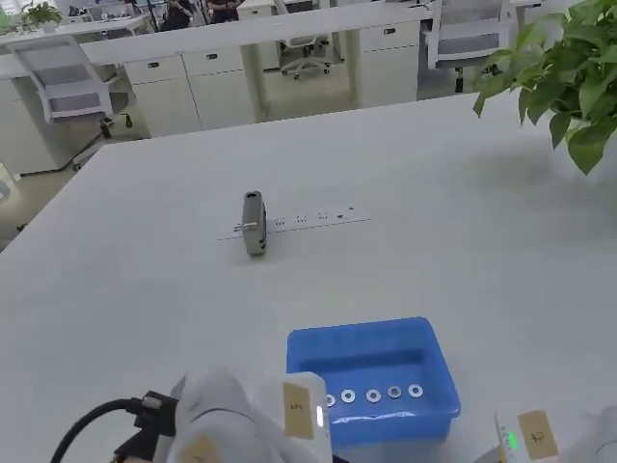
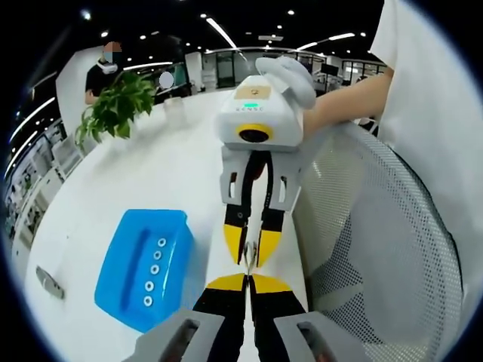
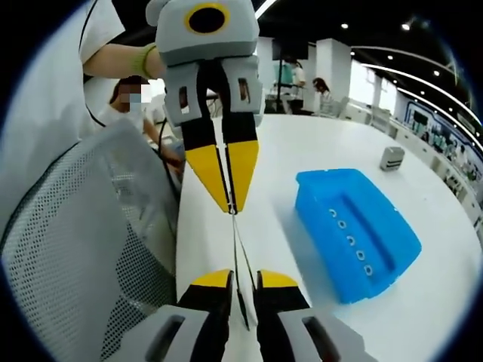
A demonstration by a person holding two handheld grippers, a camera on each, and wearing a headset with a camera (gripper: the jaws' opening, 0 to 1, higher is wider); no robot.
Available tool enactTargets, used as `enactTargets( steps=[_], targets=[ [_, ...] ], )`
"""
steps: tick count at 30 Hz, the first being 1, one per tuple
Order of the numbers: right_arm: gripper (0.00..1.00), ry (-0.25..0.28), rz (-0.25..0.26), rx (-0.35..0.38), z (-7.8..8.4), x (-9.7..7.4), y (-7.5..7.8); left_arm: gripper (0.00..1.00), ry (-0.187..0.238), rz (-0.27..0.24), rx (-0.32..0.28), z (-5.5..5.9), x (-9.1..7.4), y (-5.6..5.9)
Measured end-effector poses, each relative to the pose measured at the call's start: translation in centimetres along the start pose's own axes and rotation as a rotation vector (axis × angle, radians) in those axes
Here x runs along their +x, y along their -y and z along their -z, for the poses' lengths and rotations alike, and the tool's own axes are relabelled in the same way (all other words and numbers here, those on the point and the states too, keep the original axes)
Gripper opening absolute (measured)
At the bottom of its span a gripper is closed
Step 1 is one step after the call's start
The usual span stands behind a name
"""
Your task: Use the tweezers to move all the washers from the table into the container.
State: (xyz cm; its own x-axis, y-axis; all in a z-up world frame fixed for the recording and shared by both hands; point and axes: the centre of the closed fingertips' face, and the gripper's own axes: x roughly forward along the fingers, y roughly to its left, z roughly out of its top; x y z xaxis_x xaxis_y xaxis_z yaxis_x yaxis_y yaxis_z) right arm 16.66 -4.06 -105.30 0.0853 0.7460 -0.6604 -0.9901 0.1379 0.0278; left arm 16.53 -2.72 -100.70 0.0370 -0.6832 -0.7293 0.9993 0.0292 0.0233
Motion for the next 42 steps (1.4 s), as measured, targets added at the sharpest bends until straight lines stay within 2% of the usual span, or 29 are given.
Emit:
enactTargets(
  steps=[4, 12, 19, 26, 33, 42],
  targets=[
    [0.14, -0.017, 0.016, 0.019, 0.6, -0.7, 0.0, 0.0, -0.014, -0.003, -0.01, 0.6, 0.1, -0.1],
    [0.21, 0.021, 0.072, 0.115, 1.3, -2.6, 0.2, 0.0, -0.053, -0.004, -0.004, 1.8, 0.5, -0.1],
    [0.21, -0.006, 0.077, 0.136, 2.1, -2.4, 0.0, 0.0, -0.099, -0.003, 0.0, 3.2, 1.3, -0.1],
    [0.22, 0.015, 0.111, 0.183, 2.0, -3.1, 0.2, 0.0, -0.148, -0.006, 0.002, 4.7, 2.1, -0.3],
    [0.23, 0.056, 0.204, 0.24, 1.7, -5.5, 1.1, 0.0, -0.211, -0.004, 0.01, 6.1, 3.2, -0.3],
    [0.25, 0.114, 0.365, 0.287, 1.4, -10.3, 2.4, 0.0, -0.267, -0.017, 0.037, 7.1, 3.7, -0.2]
  ],
)
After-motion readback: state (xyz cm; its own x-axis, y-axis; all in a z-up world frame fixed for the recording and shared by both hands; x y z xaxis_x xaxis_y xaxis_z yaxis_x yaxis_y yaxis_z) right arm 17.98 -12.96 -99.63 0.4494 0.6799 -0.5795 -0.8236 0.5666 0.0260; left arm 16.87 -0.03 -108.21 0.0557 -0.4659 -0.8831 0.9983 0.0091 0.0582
